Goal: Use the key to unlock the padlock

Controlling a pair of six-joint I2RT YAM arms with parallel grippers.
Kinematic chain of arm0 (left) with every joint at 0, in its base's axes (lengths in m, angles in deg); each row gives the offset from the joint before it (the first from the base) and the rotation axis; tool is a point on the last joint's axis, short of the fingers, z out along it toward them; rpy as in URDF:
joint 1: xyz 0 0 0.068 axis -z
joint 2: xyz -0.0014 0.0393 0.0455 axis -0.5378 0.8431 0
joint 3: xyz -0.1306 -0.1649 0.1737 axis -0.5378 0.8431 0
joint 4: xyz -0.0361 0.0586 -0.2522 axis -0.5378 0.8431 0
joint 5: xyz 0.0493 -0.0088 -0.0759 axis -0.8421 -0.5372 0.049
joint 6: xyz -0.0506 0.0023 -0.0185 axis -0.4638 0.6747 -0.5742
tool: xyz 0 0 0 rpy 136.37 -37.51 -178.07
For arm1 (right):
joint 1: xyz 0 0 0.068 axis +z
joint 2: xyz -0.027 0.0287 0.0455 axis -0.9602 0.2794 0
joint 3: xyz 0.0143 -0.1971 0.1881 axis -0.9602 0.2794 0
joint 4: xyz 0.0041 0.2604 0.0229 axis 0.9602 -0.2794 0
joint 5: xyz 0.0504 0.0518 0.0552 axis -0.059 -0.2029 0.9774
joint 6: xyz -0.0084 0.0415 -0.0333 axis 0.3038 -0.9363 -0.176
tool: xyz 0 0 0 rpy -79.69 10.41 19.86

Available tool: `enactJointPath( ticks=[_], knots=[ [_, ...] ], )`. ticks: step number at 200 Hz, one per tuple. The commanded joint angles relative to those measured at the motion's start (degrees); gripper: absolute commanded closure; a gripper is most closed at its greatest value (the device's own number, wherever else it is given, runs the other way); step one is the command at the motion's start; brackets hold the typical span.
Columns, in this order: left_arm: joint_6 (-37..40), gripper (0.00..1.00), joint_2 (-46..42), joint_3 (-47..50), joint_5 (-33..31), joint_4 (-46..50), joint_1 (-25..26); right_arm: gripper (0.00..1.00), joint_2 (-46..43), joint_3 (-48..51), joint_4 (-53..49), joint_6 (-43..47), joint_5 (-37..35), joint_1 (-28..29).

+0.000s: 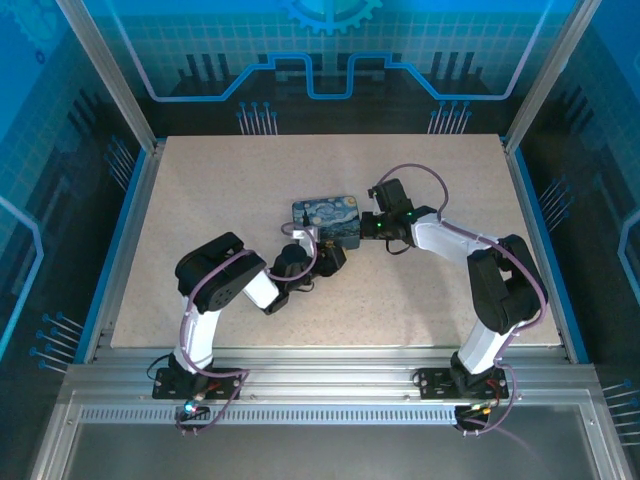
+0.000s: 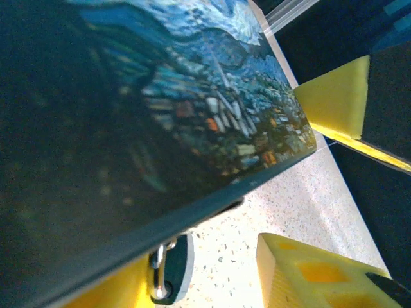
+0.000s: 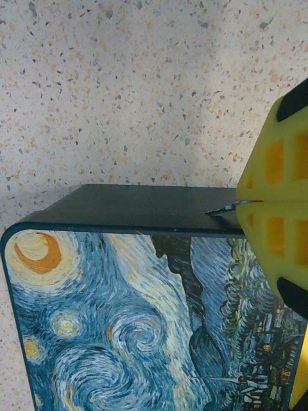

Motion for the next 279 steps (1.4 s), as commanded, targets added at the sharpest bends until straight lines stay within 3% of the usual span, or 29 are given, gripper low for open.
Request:
enactJointPath(
  ticks=[1,127,216,279],
  knots=[
    [-0.76,0.60,-0.22,2.10,1.09,1.45,-1.08,1.00,-0.48,0.45,1.10,0.06,1.07,0.99],
    [0.39,0.89,-3.77,2.31,5.52,10.80,-3.57,1.00,-0.72,1.09,1.68,-0.42,1.19,1.33],
    [4.02,0.98,-11.74,-6.23,18.63,42.59,-7.13,1.00,-5.34,5.03,3.21,0.24,1.56,-0.64],
    [0.21,1.00,-13.39,-10.62,25.54,47.23,-8.70,1.00,-15.57,14.14,7.17,-1.07,6.42,-3.28]
  ],
)
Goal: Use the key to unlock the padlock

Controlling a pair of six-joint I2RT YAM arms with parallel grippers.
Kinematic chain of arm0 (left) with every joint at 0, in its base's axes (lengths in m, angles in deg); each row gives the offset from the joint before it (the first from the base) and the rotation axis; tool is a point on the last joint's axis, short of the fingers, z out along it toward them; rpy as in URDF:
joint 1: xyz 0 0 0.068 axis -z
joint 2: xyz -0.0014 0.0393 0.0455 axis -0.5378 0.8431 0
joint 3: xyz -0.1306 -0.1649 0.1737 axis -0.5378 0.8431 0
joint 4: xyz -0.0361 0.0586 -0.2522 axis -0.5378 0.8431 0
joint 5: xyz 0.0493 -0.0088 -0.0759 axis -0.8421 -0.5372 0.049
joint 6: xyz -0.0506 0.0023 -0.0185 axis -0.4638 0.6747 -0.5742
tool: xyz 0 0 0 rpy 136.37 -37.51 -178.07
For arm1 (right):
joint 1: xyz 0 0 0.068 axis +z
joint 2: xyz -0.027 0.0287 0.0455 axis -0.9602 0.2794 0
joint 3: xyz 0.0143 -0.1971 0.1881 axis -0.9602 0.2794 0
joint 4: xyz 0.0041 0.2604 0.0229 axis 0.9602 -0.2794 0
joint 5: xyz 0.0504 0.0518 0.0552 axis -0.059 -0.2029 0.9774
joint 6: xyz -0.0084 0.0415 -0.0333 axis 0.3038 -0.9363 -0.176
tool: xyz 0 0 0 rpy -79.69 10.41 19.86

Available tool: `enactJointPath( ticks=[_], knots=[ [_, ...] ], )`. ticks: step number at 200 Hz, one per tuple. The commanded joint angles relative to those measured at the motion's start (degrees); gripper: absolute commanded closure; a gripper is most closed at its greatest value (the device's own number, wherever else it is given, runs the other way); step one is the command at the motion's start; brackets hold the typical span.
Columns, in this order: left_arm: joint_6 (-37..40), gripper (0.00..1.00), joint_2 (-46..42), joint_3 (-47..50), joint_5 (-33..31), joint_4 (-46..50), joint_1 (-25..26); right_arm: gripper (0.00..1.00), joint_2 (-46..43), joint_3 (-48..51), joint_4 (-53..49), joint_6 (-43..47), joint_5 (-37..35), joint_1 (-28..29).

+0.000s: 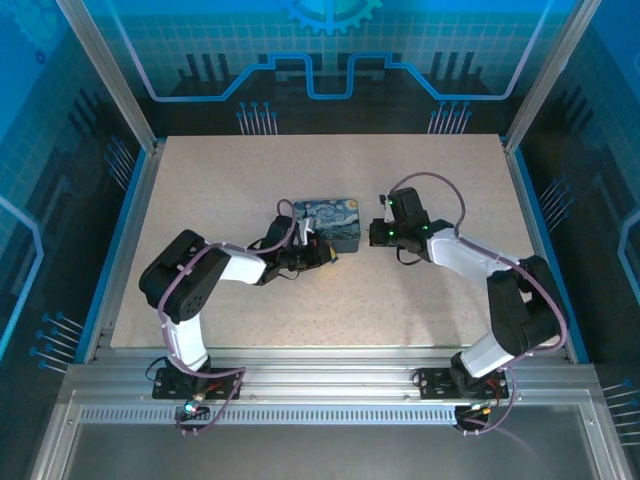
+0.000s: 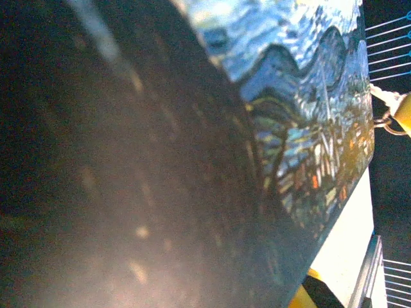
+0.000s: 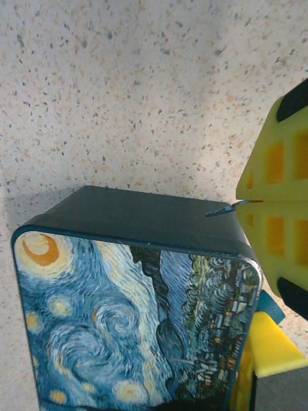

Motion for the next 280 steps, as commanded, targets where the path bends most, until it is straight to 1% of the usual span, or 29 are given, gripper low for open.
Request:
enactJointPath(
  ticks=[1,39,82,130,174,201,232,280],
  knots=[
    [-1.43,1.00,-2.05,-1.87,4.82,6.44,-0.10,1.00,-4.91,3.76,2.87,-0.88,3.59,-1.21],
    [-3.65,1.00,-3.17,-3.62,6.14,6.93,-0.23,1.00,-12.35,10.57,6.81,-3.65,9.97,-2.96],
    [-7.41,1.00,-3.87,-4.03,6.25,4.17,-0.19,1.00,-19.53,17.39,11.67,-8.94,15.02,-3.84],
    [-12.05,1.00,-3.64,-3.89,6.59,-0.85,-0.20,1.00,-20.37,23.49,20.36,-17.24,19.67,-3.87],
    [-15.12,1.00,-2.77,-4.32,6.93,-3.89,-0.18,1.00,-19.77,28.02,29.83,-24.59,19.72,-3.49],
    [-15.48,1.00,-2.77,-4.57,6.86,-4.08,-0.21,1.00,-19.46,28.51,32.05,-27.26,20.09,-3.43],
    [-15.75,1.00,-2.65,-4.56,6.45,-3.71,-0.18,1.00,-20.22,25.05,28.18,-26.86,20.78,-3.52],
    [-16.32,1.00,-2.49,-5.25,6.22,-3.70,-0.19,1.00,-20.51,21.16,27.25,-30.40,21.42,-5.29]
  ],
)
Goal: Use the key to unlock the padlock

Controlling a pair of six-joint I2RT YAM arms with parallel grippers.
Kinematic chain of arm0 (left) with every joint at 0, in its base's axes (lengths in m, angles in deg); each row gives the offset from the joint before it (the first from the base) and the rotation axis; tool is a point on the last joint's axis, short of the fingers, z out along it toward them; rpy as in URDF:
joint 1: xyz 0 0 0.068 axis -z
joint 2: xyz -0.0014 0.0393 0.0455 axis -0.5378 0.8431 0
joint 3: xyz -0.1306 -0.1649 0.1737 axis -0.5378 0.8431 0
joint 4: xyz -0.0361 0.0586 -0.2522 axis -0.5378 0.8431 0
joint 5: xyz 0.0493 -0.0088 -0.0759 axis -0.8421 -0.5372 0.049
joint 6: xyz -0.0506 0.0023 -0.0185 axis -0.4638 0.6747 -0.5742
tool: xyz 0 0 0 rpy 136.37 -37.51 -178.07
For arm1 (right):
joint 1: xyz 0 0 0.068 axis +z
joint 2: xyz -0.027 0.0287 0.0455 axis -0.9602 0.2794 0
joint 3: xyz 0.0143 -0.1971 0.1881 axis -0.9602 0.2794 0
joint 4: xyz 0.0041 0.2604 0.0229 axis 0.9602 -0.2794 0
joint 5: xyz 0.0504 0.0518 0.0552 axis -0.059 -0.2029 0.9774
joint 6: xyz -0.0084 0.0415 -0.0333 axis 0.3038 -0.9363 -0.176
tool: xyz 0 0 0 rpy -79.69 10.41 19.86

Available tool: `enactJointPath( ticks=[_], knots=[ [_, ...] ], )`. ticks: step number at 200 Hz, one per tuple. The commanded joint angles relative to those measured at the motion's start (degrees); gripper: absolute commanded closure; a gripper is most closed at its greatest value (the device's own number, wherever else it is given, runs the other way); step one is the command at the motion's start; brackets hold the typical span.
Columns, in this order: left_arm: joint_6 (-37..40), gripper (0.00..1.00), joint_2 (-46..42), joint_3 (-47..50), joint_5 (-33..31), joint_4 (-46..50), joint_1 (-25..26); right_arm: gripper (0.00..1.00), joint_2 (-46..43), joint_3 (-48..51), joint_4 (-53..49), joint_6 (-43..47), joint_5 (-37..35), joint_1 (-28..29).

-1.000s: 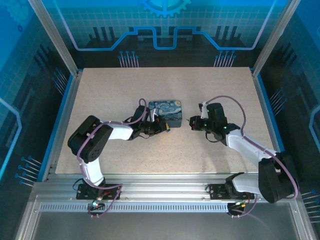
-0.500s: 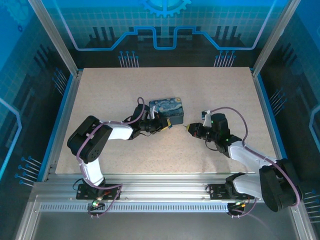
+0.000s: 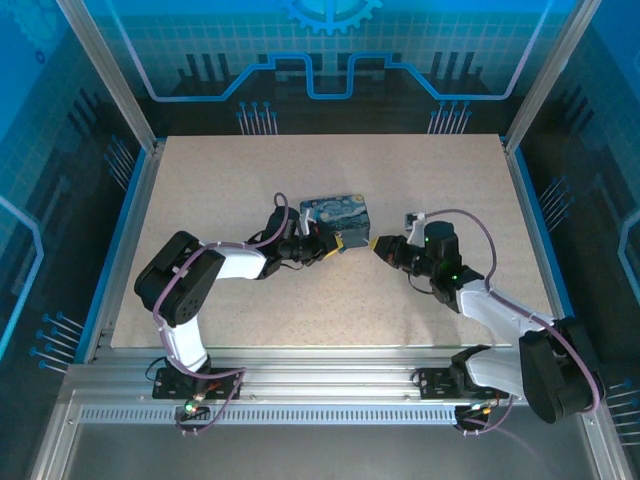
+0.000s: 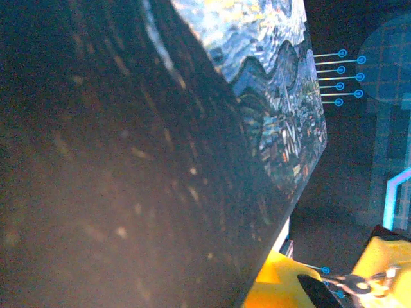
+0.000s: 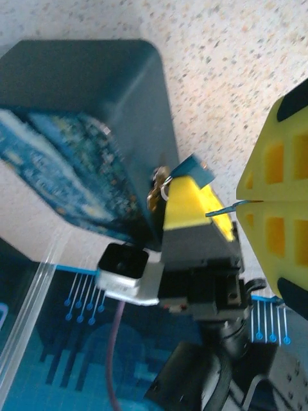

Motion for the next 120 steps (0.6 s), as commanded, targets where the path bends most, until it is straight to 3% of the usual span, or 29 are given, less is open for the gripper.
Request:
enactJointPath(
  ticks=[1,65,120],
  knots=[
    [-1.54,1.00,-0.66,-2.30,1.77,-1.80,-0.17,1.00,-0.74,-2.82,-0.15,-2.65,1.18,-1.65],
    [-2.00,1.00,-0.08,-2.84,1.54,-2.06,-0.16,1.00,-0.20,-4.85,-1.05,-3.94,2.41,-7.55],
    [-3.10,1.00,1.03,-3.72,1.51,-3.34,-0.16,1.00,-0.32,1.97,3.83,-6.90,2.56,-9.62]
  ],
)
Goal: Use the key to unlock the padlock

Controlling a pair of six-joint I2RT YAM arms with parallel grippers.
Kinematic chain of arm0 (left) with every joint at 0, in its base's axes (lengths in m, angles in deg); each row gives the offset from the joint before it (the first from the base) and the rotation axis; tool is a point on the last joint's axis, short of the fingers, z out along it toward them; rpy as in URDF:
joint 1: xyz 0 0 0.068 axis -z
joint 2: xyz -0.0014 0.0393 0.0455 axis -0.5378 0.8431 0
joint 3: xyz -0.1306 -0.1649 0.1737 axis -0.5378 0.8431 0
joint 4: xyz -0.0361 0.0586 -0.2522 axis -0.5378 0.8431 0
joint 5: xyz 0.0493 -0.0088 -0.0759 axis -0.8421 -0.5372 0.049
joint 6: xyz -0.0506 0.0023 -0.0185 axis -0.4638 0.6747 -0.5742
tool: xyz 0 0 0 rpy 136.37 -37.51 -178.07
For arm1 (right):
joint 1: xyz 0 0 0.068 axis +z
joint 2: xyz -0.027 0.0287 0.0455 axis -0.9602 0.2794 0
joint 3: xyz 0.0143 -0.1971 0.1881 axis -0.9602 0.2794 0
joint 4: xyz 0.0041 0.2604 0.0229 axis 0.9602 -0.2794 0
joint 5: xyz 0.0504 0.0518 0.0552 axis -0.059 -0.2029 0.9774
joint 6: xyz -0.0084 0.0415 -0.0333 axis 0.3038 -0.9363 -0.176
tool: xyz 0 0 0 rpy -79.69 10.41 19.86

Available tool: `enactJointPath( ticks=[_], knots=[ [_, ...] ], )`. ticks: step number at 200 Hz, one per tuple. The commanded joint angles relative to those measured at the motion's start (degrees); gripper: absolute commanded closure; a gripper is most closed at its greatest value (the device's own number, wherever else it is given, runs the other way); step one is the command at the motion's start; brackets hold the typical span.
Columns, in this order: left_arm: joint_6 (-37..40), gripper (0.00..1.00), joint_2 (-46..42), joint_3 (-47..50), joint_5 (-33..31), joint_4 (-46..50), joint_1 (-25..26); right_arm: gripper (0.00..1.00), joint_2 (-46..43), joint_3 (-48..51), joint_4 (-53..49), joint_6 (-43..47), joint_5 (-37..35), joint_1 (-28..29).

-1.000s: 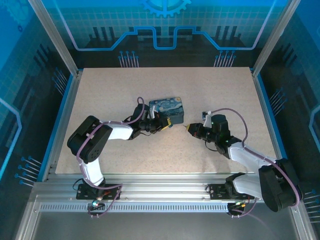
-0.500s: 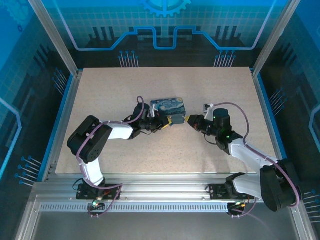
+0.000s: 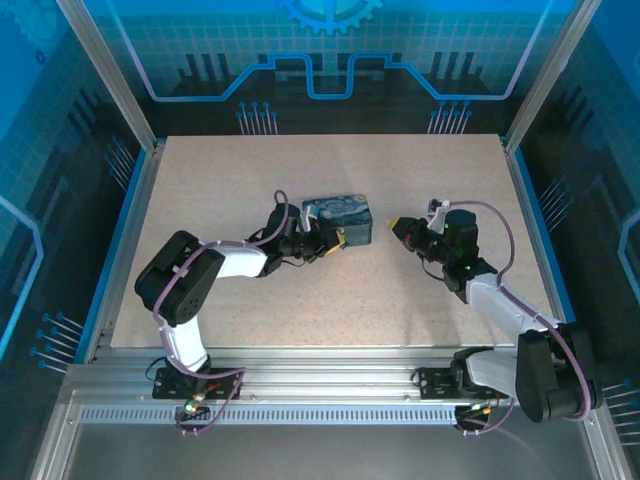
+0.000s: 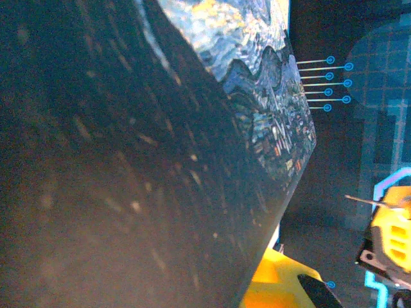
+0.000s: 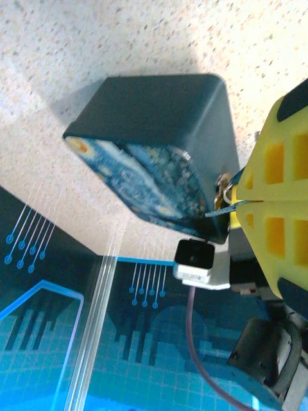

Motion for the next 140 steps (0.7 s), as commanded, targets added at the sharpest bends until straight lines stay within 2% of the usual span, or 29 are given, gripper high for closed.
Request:
enactJointPath(
  ticks=[1,50,100,140],
  knots=[
    [-1.55,1.00,0.86,-2.14,1.51,-3.10,-0.21,1.00,-0.18,3.72,3.26,-2.44,1.20,-0.47],
    [-2.60,1.00,1.48,-2.15,1.71,-4.37,-0.17,1.00,4.04,10.45,13.32,-7.18,-0.75,2.98],
    [-2.93,1.00,1.53,-1.53,1.65,-5.43,-0.16,1.00,12.40,9.41,22.27,-10.98,-3.67,10.93],
    [-4.01,1.00,2.19,-1.44,1.94,-7.03,-0.18,1.00,17.75,8.27,28.57,-12.93,-4.63,13.50]
  ],
)
